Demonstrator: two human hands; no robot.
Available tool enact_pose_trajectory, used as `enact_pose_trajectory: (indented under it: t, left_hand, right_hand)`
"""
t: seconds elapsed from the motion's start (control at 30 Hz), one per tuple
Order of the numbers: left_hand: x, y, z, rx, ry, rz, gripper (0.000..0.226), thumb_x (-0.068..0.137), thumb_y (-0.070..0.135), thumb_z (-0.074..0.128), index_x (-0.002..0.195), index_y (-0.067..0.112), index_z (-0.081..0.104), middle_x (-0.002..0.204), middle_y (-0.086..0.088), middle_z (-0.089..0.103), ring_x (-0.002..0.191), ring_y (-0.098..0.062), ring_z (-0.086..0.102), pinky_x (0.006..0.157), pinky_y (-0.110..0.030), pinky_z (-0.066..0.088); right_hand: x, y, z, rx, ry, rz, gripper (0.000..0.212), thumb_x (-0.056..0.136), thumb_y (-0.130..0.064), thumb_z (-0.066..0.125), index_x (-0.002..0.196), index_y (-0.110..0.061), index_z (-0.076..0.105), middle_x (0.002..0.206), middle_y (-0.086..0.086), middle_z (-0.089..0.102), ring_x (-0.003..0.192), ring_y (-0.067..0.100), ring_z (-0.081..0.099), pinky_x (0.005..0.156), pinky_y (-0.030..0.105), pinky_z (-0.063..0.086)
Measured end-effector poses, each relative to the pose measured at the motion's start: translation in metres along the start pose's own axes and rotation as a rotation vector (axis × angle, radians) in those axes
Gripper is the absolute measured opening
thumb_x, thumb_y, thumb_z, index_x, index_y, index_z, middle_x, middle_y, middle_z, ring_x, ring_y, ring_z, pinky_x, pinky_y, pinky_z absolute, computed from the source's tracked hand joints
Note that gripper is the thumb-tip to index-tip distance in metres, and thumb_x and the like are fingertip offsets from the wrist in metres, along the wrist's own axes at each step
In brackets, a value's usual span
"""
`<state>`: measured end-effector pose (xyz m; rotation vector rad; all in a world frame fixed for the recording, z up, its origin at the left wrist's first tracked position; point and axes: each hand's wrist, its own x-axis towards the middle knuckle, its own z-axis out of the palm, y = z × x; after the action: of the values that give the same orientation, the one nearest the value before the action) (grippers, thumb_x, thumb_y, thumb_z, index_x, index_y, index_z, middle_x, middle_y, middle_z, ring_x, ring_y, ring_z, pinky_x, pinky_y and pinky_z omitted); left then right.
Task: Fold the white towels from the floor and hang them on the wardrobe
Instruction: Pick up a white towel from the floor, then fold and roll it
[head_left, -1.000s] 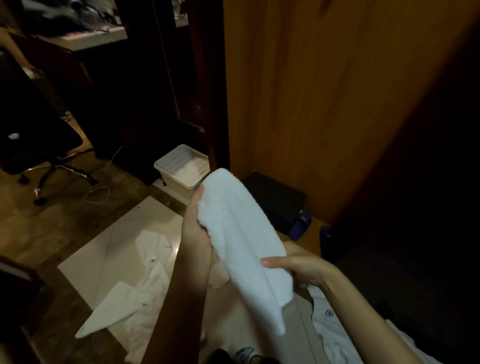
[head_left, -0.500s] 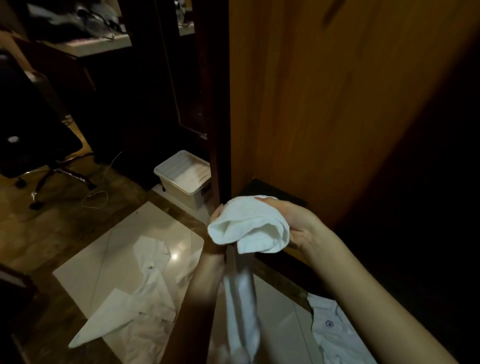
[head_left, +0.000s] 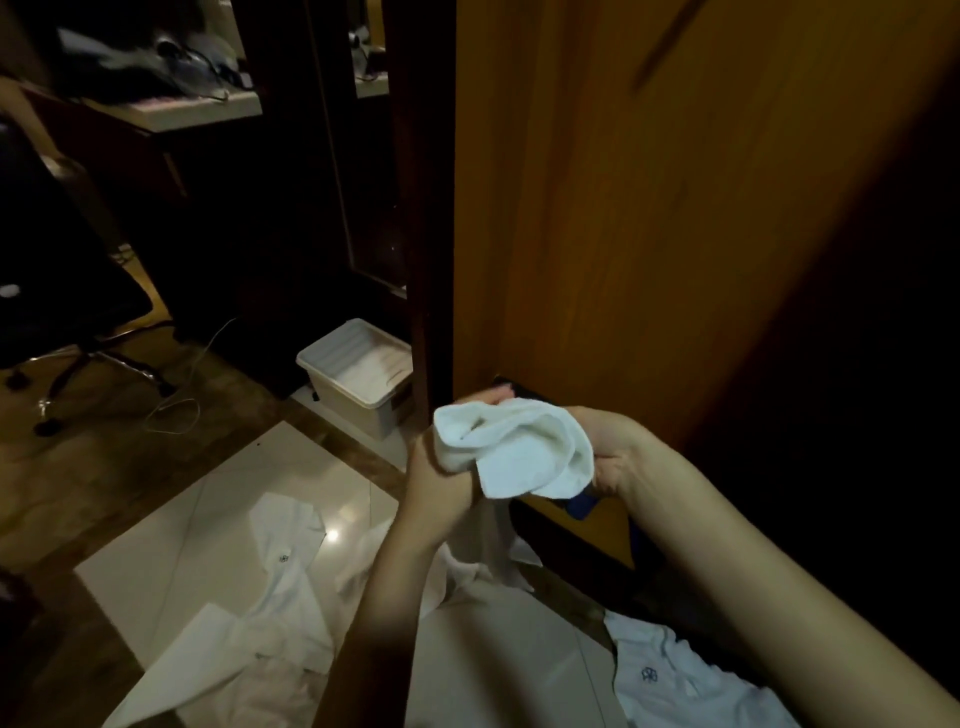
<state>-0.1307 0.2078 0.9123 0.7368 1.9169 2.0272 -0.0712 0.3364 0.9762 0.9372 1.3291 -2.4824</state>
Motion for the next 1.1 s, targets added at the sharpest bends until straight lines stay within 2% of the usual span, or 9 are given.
enact_pose_trajectory:
  t: [0.1, 0.17, 0.27, 0.43, 0.53, 0.67, 0.8, 1.0, 1.1]
  left_hand:
    - [0.0, -0.006, 0.002, 0.069, 0.245, -0.059, 0.027, 0.079, -0.016, 0.062, 0.096, 0.005, 0.062, 0.097, -0.017, 0.063, 0.084, -0.004, 0.068, 0.067, -0.004, 0.044]
    - [0.003, -0.01, 0.0, 0.085, 0.311, -0.152, 0.03, 0.078, -0.019, 0.061, 0.107, -0.013, 0.057, 0.108, -0.03, 0.061, 0.103, -0.036, 0.062, 0.075, -0.016, 0.044]
    - [0.01, -0.008, 0.0, 0.06, 0.327, -0.219, 0.037, 0.077, -0.012, 0.068, 0.112, -0.012, 0.056, 0.109, -0.029, 0.062, 0.105, -0.04, 0.059, 0.078, -0.028, 0.042]
    - [0.011, 0.007, 0.0, -0.085, 0.29, -0.249, 0.034, 0.073, 0.011, 0.08, 0.102, 0.008, 0.062, 0.089, 0.004, 0.066, 0.084, -0.01, 0.063, 0.07, -0.021, 0.049]
    - [0.011, 0.008, -0.004, -0.096, 0.258, -0.267, 0.035, 0.07, 0.015, 0.082, 0.1, 0.014, 0.064, 0.094, 0.0, 0.069, 0.09, -0.016, 0.066, 0.08, -0.035, 0.053]
    - [0.011, 0.01, -0.007, -0.078, 0.222, -0.271, 0.039, 0.068, 0.018, 0.085, 0.103, 0.015, 0.067, 0.098, -0.001, 0.071, 0.09, -0.013, 0.068, 0.08, -0.037, 0.056]
    - [0.01, 0.011, -0.009, -0.023, 0.171, -0.287, 0.056, 0.059, 0.034, 0.087, 0.108, 0.016, 0.066, 0.099, 0.0, 0.071, 0.093, -0.014, 0.068, 0.083, -0.039, 0.056]
    - [0.005, 0.019, -0.006, -0.023, 0.026, -0.177, 0.017, 0.077, 0.025, 0.076, 0.091, 0.026, 0.067, 0.086, 0.008, 0.073, 0.087, -0.008, 0.07, 0.069, -0.022, 0.055]
    - [0.001, 0.021, -0.001, -0.181, -0.016, -0.154, 0.041, 0.071, 0.052, 0.056, 0.097, 0.021, 0.065, 0.089, 0.002, 0.074, 0.09, -0.013, 0.07, 0.072, -0.027, 0.056]
  right_hand:
    - [-0.002, 0.0, -0.001, -0.05, -0.008, 0.074, 0.029, 0.089, -0.019, 0.054, 0.1, 0.006, 0.06, 0.092, 0.024, 0.067, 0.079, 0.028, 0.068, 0.069, 0.038, 0.057]
    - [-0.005, -0.004, -0.003, -0.088, -0.008, 0.077, 0.047, 0.093, -0.036, 0.048, 0.108, 0.006, 0.06, 0.106, 0.032, 0.064, 0.093, 0.036, 0.065, 0.079, 0.044, 0.054]
    - [-0.016, -0.003, -0.002, -0.338, 0.039, -0.019, 0.059, 0.098, -0.053, 0.032, 0.119, -0.002, 0.053, 0.094, 0.027, 0.068, 0.083, 0.032, 0.068, 0.08, 0.041, 0.056]
    - [-0.029, 0.009, -0.015, -1.175, 0.296, -0.953, 0.048, 0.089, -0.033, 0.063, 0.133, -0.022, 0.047, 0.095, -0.008, 0.066, 0.078, 0.003, 0.062, 0.069, 0.021, 0.053]
    - [-0.017, 0.012, -0.026, -1.415, 0.455, -1.406, 0.023, 0.086, -0.024, 0.065, 0.106, -0.011, 0.065, 0.095, 0.001, 0.061, 0.084, 0.011, 0.057, 0.068, 0.03, 0.052]
    - [-0.006, 0.007, -0.028, -1.452, 0.503, -1.702, 0.017, 0.086, -0.018, 0.066, 0.09, -0.001, 0.068, 0.087, 0.01, 0.063, 0.083, 0.019, 0.056, 0.063, 0.034, 0.048]
    - [-0.009, -0.001, -0.027, -1.59, 0.403, -1.768, 0.014, 0.087, -0.017, 0.068, 0.087, -0.003, 0.068, 0.085, 0.01, 0.064, 0.084, 0.023, 0.053, 0.065, 0.035, 0.041]
    - [-0.029, -0.017, -0.018, -1.752, 0.182, -1.6, 0.027, 0.091, -0.033, 0.055, 0.092, -0.008, 0.065, 0.087, 0.004, 0.06, 0.083, 0.017, 0.046, 0.073, 0.023, 0.025]
    - [-0.035, -0.022, -0.022, -1.74, 0.152, -1.535, 0.029, 0.09, -0.039, 0.056, 0.087, -0.01, 0.062, 0.086, 0.003, 0.057, 0.08, 0.014, 0.043, 0.071, 0.022, 0.025]
